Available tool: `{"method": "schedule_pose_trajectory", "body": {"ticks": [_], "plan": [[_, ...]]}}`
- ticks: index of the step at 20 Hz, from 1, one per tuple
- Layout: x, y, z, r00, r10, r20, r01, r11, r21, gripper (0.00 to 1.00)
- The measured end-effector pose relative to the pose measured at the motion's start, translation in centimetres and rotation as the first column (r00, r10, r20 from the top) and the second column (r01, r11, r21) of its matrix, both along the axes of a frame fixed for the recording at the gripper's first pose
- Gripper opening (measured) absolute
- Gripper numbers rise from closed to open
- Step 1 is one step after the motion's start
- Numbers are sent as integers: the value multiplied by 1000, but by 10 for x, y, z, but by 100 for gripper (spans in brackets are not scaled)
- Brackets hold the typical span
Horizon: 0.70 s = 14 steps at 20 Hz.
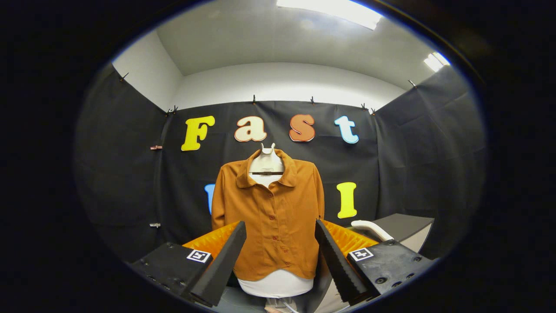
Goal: Iron the clothes twice with a garment steamer, once on the left side and once on the right side.
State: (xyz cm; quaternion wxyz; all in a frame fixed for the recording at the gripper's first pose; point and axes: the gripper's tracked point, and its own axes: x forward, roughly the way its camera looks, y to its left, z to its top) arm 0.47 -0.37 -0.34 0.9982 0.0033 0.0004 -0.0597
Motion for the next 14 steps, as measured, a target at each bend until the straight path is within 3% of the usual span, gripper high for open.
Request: {"method": "schedule_pose_trajectory", "body": {"ticks": [9, 14], "plan": [[13, -82, -27, 981, -167, -97, 166, 986, -20, 99], [52, -146, -42, 981, -165, -104, 166, 986, 1, 99]]}}
